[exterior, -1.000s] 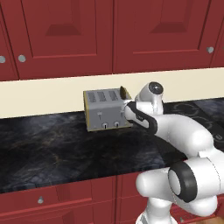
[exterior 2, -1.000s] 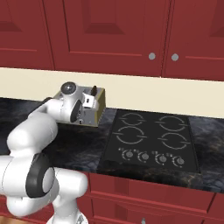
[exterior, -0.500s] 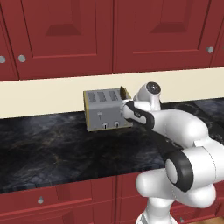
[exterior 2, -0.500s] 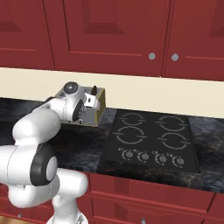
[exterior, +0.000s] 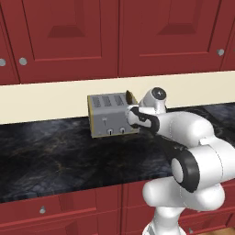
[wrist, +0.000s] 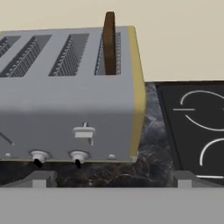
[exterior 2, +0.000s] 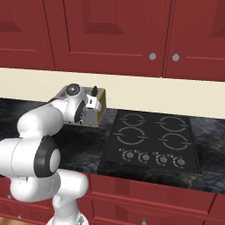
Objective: Start the toaster. Once the lever pops up, take the bread to the plate on the dining counter.
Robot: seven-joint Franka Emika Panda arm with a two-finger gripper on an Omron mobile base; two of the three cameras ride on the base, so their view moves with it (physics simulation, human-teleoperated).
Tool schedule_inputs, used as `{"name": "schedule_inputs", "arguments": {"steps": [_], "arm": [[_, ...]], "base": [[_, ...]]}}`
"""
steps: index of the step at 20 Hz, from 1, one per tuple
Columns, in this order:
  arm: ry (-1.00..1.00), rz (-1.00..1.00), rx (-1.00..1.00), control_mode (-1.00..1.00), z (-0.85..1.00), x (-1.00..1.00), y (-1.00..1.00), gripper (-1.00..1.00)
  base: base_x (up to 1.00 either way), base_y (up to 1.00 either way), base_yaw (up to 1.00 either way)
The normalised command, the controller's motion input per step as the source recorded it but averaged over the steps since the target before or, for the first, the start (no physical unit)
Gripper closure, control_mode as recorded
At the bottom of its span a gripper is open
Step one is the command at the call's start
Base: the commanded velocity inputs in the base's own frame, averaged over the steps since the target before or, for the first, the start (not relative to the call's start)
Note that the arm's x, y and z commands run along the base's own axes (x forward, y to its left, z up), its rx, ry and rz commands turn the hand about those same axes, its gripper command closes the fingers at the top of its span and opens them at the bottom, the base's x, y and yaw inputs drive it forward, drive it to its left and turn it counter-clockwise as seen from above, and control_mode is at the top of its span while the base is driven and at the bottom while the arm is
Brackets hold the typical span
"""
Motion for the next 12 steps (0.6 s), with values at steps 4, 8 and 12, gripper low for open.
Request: {"name": "schedule_inputs", "arguments": {"steps": [4,8,12], "arm": [[0.00,0.00,0.00,-1.00,-0.14,0.11,0.00,-1.00],[0.00,0.00,0.00,-1.00,-0.15,0.08,0.00,-1.00],[0.00,0.00,0.00,-1.00,-0.15,0.10,0.05,-1.00]], "base": [[0.00,0.00,0.00],[0.00,0.00,0.00],[0.00,0.00,0.00]]}}
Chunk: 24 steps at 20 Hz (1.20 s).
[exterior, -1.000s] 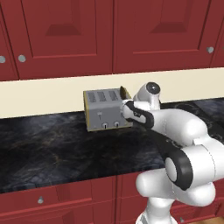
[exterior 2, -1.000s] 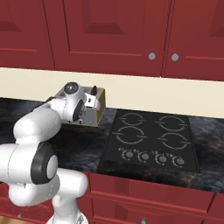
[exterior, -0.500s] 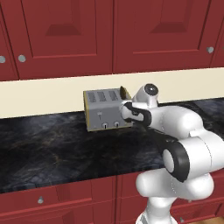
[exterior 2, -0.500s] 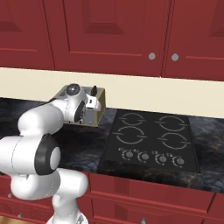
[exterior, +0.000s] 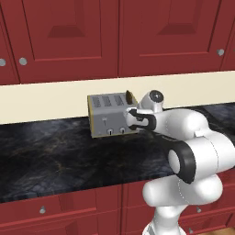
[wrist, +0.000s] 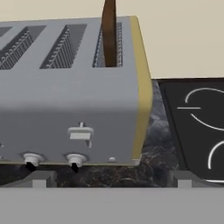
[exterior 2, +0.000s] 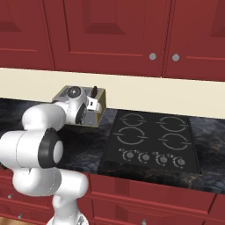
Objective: Start the toaster. Once the lever pops up, take the bread to the plate on the dining counter.
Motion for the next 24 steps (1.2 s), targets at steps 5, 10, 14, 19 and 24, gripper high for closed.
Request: {"name": "schedule_inputs", "arguments": {"steps": [5,10,14,19,24], "arm": [[0.00,0.00,0.00,-1.00,-0.11,0.08,0.05,-1.00],[0.00,0.00,0.00,-1.00,0.00,0.14,0.00,-1.00],[0.00,0.00,0.00,-1.00,0.00,0.21,0.00,-1.00],[0.00,0.00,0.00,-1.00,-0.02,0.16,0.00,-1.00],[0.00,0.00,0.00,-1.00,-0.12,0.09,0.00,-1.00]], "base": [[0.00,0.00,0.00],[0.00,0.00,0.00],[0.00,0.00,0.00],[0.00,0.00,0.00],[0.00,0.00,0.00]]}}
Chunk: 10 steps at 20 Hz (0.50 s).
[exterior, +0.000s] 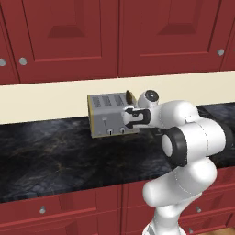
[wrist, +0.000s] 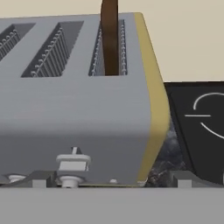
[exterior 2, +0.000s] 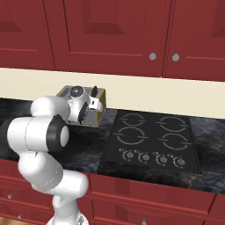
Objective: Start the toaster. Once the lever pops up, take the bread to the plate on the dining counter.
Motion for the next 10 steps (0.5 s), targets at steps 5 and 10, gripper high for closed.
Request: {"name": "schedule_inputs", "arguments": {"steps": [5,10], "arm": [[0.00,0.00,0.00,-1.00,-0.13,0.08,0.00,-1.00],[0.00,0.00,0.00,-1.00,-0.13,0.04,0.00,-1.00]], "base": [[0.00,0.00,0.00],[0.00,0.00,0.00]]}}
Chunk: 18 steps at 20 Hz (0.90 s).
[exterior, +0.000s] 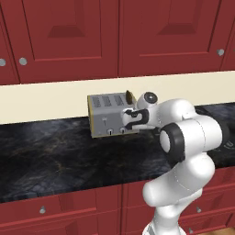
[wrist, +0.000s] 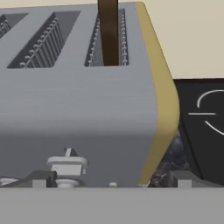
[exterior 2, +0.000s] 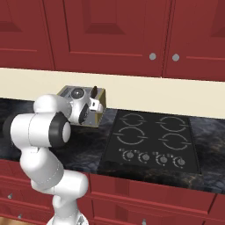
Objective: Start the toaster. Once the lever pops up, take the bread to the plate on the dining counter.
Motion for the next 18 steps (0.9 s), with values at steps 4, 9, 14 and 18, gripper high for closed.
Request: {"name": "schedule_inputs", "arguments": {"steps": [4,9,14,18], "arm": [[0.00,0.00,0.00,-1.00,-0.07,0.00,0.00,-1.00],[0.00,0.00,0.00,-1.00,-0.01,0.00,0.00,-1.00],[0.00,0.00,0.00,-1.00,0.00,0.06,0.00,-1.00],[0.00,0.00,0.00,-1.00,0.00,0.09,0.00,-1.00]], "base": [[0.00,0.00,0.00],[0.00,0.00,0.00],[0.00,0.00,0.00],[0.00,0.00,0.00]]}}
